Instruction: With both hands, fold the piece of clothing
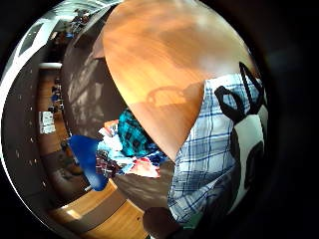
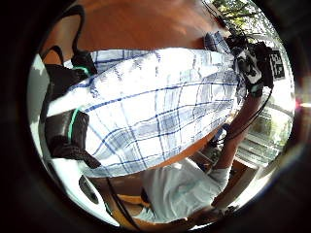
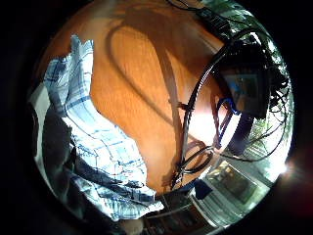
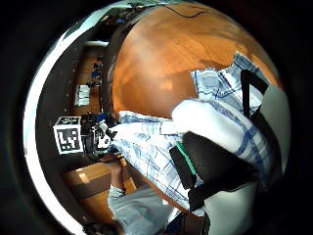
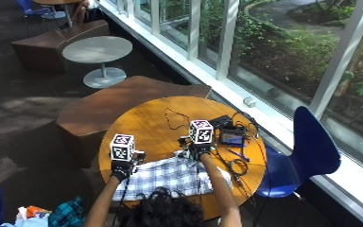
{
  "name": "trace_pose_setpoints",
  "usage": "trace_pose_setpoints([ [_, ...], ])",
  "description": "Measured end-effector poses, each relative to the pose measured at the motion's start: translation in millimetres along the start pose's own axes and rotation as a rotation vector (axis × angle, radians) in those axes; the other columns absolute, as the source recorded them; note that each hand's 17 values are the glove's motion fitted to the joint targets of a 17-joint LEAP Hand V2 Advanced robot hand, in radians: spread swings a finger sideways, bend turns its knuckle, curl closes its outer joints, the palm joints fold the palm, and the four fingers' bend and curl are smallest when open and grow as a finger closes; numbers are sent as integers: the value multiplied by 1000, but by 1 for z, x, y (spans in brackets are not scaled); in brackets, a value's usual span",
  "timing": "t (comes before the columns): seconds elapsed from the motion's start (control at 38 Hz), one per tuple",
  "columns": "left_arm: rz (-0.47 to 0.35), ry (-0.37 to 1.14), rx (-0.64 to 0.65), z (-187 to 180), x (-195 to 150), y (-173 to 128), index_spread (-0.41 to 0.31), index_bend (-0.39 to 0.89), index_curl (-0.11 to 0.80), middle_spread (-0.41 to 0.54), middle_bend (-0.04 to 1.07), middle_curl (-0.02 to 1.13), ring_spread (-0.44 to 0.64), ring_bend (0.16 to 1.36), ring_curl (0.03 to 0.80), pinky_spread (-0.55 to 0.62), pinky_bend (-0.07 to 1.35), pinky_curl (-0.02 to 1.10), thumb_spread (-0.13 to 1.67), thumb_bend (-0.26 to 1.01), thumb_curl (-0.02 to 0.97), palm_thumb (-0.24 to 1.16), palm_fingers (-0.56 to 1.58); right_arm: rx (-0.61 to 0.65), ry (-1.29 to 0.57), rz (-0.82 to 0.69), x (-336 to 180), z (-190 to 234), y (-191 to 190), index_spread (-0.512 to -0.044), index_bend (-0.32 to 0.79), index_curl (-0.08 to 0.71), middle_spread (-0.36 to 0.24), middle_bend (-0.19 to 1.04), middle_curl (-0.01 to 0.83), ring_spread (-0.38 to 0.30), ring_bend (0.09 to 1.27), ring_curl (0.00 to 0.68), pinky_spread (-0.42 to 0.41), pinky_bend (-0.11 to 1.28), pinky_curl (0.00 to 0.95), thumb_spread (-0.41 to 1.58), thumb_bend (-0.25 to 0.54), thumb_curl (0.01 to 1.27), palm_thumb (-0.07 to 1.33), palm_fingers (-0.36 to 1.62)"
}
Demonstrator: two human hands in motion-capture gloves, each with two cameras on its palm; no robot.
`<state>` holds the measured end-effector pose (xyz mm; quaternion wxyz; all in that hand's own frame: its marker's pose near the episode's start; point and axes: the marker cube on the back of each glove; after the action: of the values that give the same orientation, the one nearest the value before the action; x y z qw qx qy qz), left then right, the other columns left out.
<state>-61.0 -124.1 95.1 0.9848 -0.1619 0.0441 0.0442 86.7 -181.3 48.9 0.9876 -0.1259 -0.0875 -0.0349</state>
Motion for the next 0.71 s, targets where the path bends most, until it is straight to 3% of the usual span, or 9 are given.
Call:
trace_pose_setpoints([
  [0.13,-51,-25,-1,12,-4,-15,-329,196,411,-376,668,563,-383,1038,554,-387,778,514,1284,66,330,751,1309,50,111,52,2,-3,-5,-257,425,491,-174,899,642,-193,1005,590,-254,739,509,1174,-20,291,578,1372],
  [0.18,-93,-53,49,12,-7,-11,-327,193,418,-375,661,559,-385,1033,550,-380,751,512,1286,60,329,754,1285,104,112,101,12,1,-8,-258,343,477,-182,839,615,-195,969,572,-275,727,496,1177,-16,294,584,1252],
  [0.21,-113,-72,83,12,-8,-8,-305,140,406,-365,622,546,-381,1020,540,-363,724,504,1284,52,327,746,1167,153,104,123,17,1,-4,-262,315,472,-195,771,589,-197,915,551,-269,716,489,1187,-12,296,589,1130],
  [0.29,-148,-125,185,11,-11,9,-241,102,390,-290,427,520,-343,889,515,-297,746,524,1259,6,318,691,734,351,77,180,27,-1,23,-272,348,491,-189,631,545,-188,780,519,-148,555,461,1211,-4,302,607,785],
  [0.45,-134,-132,315,26,-8,53,-197,136,386,-203,245,454,-265,735,442,-219,724,499,1226,-32,309,618,647,554,-71,400,34,26,126,-285,356,481,-173,502,488,-145,537,439,-3,476,417,1234,0,323,648,698],
  [0.5,-111,-100,303,37,-3,69,-189,134,380,-192,224,434,-238,694,416,-197,697,483,1220,-35,305,594,653,536,-118,470,33,41,153,-292,333,470,-164,457,470,-116,468,405,23,477,403,1233,1,335,664,677],
  [0.61,-88,-42,188,66,1,78,-189,179,392,-165,215,425,-165,597,384,-125,608,459,1243,-38,289,525,607,390,-160,579,40,82,173,-267,216,456,-72,364,443,10,398,386,122,493,407,1242,-23,338,634,444],
  [0.63,-88,-26,152,74,0,76,-186,232,409,-136,174,413,-117,560,371,-84,549,442,1269,-54,274,473,506,351,-160,594,41,90,173,-258,191,451,-44,342,433,34,371,375,142,484,402,1244,-28,338,619,364],
  [0.71,-89,32,65,90,-2,73,-162,203,413,-67,132,411,-11,543,377,10,523,449,1310,-70,238,351,324,267,-149,614,40,106,170,-242,137,435,40,295,418,92,336,369,197,421,391,1257,-35,331,570,108],
])
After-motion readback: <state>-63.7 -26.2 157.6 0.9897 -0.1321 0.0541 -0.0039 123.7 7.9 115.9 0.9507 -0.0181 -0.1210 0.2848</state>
